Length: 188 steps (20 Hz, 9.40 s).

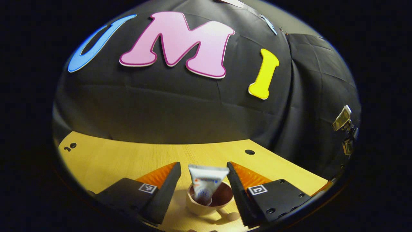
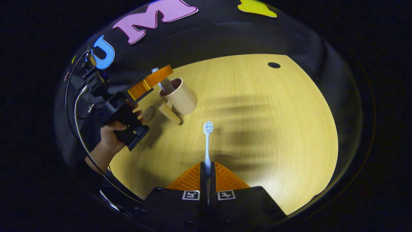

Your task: Put the toothbrush and toothpaste on the desktop into the cup, then pick up the cup and place it on the coaster on the desktop.

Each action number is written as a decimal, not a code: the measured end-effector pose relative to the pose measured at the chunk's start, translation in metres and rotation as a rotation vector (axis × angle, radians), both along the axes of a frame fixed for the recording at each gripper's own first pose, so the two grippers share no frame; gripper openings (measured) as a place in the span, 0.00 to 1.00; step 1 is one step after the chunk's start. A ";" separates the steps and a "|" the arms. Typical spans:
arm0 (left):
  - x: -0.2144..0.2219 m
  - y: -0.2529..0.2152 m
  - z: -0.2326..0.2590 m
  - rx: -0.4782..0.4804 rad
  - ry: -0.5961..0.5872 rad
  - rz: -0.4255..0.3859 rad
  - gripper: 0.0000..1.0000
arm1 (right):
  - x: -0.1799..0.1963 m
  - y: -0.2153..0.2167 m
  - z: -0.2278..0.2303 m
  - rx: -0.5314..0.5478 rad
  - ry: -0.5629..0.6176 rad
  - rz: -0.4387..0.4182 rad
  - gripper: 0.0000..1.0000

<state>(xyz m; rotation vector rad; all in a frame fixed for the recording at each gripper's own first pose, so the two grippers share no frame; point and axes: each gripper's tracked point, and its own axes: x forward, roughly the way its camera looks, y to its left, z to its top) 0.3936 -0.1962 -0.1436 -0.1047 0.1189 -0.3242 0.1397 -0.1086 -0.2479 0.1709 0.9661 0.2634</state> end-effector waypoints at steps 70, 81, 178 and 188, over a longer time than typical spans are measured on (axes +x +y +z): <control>-0.277 0.122 -0.077 -0.064 0.396 0.257 0.92 | 0.139 0.100 0.035 -0.019 -0.118 -0.049 0.98; -0.319 0.175 -0.101 -0.060 0.462 0.350 0.92 | 0.136 0.127 -0.023 -0.090 0.106 -0.084 0.98; -0.328 0.213 -0.043 0.019 0.370 0.224 0.90 | 0.065 0.260 0.101 0.028 -0.087 0.123 0.99; -0.283 0.194 0.099 0.050 0.109 0.220 0.90 | 0.033 0.142 0.259 0.029 -0.559 -0.092 0.98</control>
